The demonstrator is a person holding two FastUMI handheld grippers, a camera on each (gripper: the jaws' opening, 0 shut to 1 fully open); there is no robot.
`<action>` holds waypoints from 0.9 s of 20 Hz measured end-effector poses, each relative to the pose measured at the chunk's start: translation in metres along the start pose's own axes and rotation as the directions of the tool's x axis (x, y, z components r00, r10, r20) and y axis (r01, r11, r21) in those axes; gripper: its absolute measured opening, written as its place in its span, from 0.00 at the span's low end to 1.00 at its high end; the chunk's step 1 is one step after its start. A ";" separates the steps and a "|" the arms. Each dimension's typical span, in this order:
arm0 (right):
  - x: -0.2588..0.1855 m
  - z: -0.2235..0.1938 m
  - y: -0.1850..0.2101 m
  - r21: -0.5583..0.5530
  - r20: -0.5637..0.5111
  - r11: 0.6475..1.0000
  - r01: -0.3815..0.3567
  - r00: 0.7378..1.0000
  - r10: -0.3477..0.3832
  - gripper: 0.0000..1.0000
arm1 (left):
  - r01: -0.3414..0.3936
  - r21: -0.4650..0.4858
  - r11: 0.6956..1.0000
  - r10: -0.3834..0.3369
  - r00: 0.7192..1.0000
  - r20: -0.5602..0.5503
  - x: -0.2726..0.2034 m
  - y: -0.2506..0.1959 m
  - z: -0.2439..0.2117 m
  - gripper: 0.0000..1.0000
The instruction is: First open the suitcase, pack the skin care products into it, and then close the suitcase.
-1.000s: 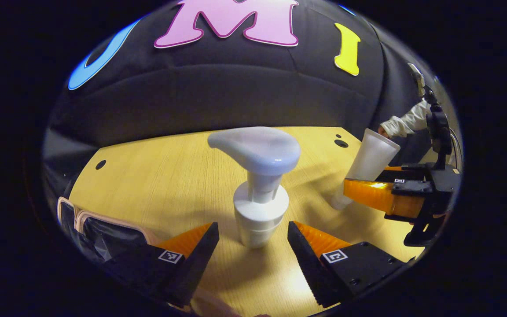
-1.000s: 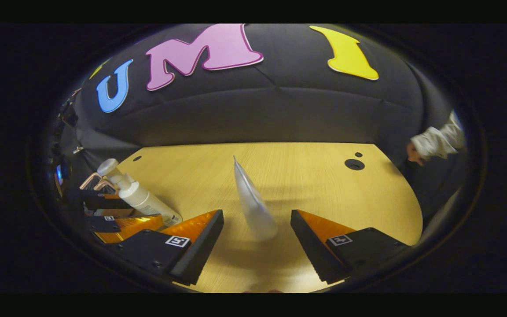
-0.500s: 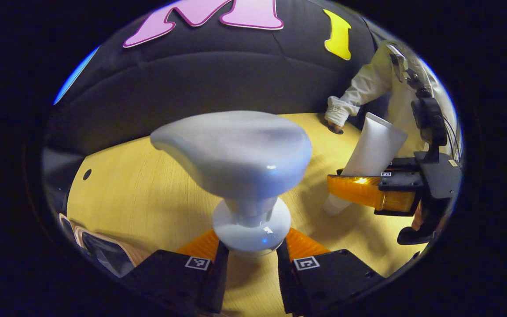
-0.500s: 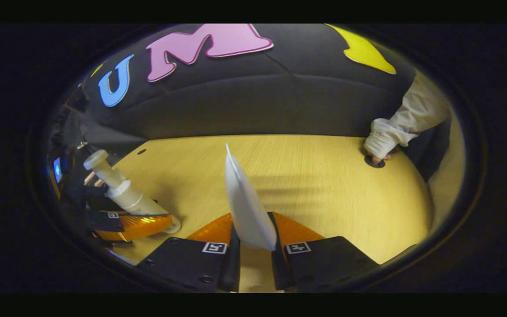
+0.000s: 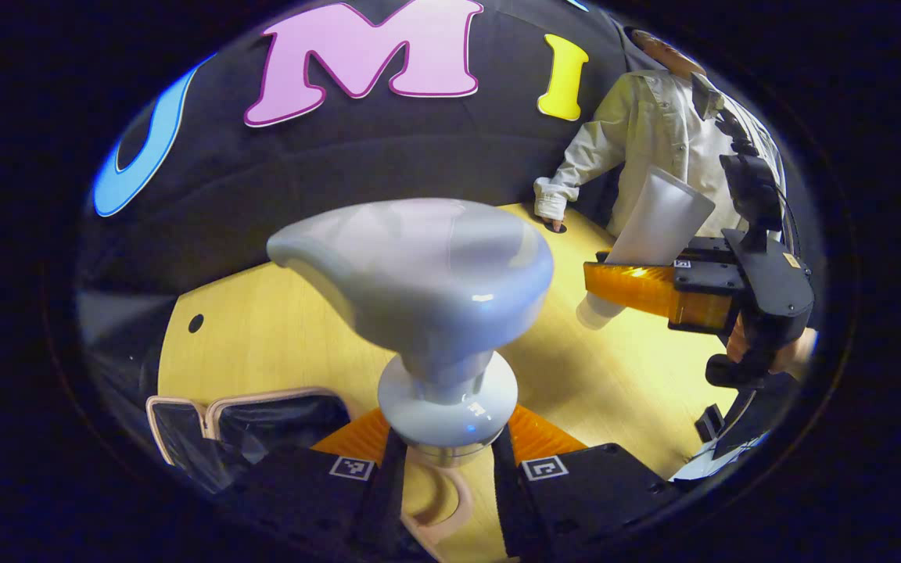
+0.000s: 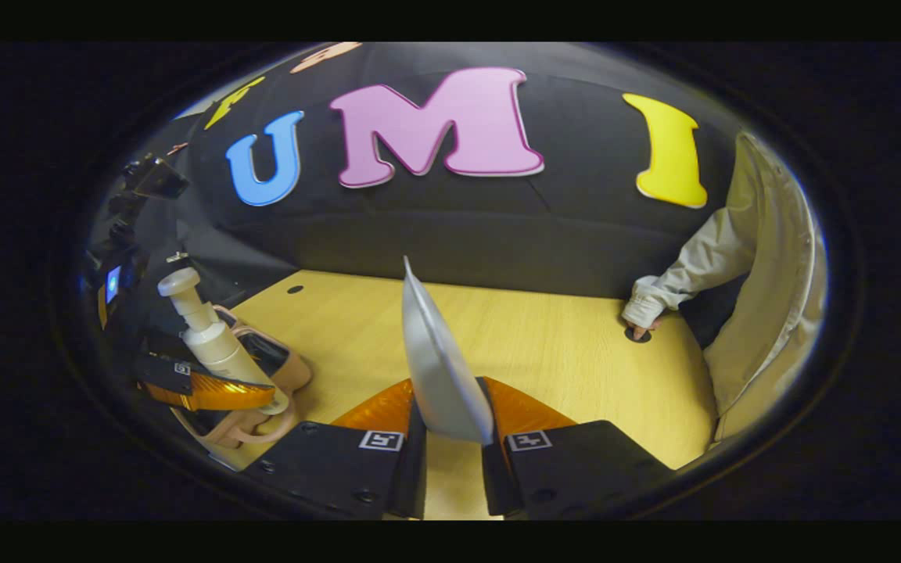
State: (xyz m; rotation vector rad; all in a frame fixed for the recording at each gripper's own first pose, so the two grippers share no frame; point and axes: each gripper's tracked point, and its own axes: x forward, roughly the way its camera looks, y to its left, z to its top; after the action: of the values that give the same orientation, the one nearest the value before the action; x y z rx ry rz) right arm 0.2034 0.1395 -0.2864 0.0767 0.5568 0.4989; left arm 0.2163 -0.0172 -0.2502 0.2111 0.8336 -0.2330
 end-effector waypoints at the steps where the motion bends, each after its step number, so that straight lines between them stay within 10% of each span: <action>1: -0.012 0.006 0.015 0.003 0.013 1.000 -0.012 1.000 0.012 0.33 | -0.001 -0.013 1.000 0.001 1.000 -0.019 -0.018 0.011 -0.008 0.54; 8: -0.069 0.014 0.123 -0.005 0.044 0.995 -0.097 0.994 0.097 0.33 | 0.009 -0.081 0.997 -0.032 0.958 -0.283 -0.092 0.081 -0.096 0.54; 18: -0.078 0.001 0.213 -0.016 0.005 0.983 -0.182 0.983 0.182 0.33 | -0.083 -0.168 0.982 -0.051 0.743 -0.667 -0.034 0.147 -0.201 0.54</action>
State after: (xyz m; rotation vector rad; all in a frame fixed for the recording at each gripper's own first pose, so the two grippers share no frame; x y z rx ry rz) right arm 0.0546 0.2895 -0.2050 0.1150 0.5418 0.6807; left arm 0.0943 0.1829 -0.3423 0.1201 1.5736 -0.0497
